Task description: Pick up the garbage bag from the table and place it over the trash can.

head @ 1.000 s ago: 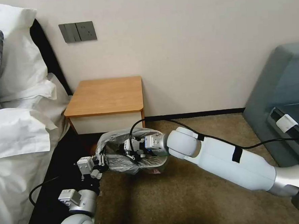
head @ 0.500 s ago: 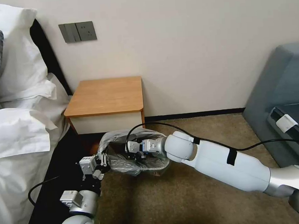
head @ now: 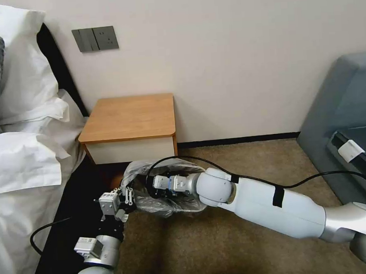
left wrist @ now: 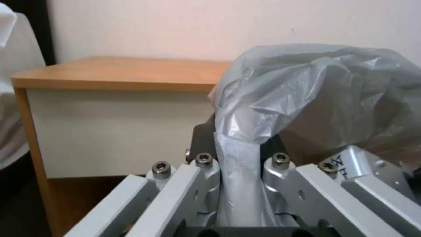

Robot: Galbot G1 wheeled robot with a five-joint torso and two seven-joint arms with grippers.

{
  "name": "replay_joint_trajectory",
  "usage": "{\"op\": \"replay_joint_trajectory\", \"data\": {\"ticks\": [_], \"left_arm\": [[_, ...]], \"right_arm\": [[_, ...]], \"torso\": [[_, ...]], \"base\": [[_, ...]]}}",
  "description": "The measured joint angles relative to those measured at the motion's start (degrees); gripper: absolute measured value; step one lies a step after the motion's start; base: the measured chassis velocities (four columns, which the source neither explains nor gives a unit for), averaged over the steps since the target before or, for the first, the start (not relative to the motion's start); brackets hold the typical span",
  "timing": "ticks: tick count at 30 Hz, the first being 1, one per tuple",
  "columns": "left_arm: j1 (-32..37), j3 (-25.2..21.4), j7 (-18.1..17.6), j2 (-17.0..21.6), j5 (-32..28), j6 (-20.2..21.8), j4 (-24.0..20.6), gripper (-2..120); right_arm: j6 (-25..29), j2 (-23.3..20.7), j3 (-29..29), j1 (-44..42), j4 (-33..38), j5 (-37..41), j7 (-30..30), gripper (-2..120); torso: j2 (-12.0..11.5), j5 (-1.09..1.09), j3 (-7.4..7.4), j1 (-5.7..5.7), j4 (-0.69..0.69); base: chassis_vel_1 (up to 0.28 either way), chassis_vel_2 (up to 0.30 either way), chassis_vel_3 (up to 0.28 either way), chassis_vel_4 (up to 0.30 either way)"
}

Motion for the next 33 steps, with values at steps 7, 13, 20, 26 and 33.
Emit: {"op": "replay_joint_trajectory", "data": {"ticks": [7,13,20,26,33], "left_arm": [[-0.02,0.30,0.38,-0.10,0.39,-0.15,-0.01,8],[0.08,0.25,0.45,-0.09,0.38,-0.15,-0.18,8],[-0.55,0.01,0.44,-0.20,0.25,-0.11,1.30,8],[-1.42,-0.37,0.34,-0.31,-0.30,-0.04,3.37,8],[-2.57,-0.64,-0.26,-0.31,-2.08,0.33,5.69,8]], "right_arm": [[-0.59,0.89,-0.02,-0.21,-1.13,-0.24,0.00,0],[-0.82,0.72,0.09,-0.49,-1.39,-0.20,0.00,0],[-1.89,-0.30,0.68,-0.21,1.30,3.12,0.21,0],[-4.76,-1.62,1.10,0.23,5.26,8.41,0.83,0],[-5.29,-3.01,1.50,0.62,8.46,10.59,1.84,0]], "torso": [[0.00,0.00,0.00,0.00,0.00],[0.00,0.00,0.00,0.00,0.00],[0.00,0.00,0.00,0.00,0.00],[0.00,0.00,0.00,0.00,0.00],[0.00,0.00,0.00,0.00,0.00]], "base": [[0.000,0.000,0.000,0.000],[0.000,0.000,0.000,0.000],[0.000,0.000,0.000,0.000],[0.000,0.000,0.000,0.000],[0.000,0.000,0.000,0.000]]}}
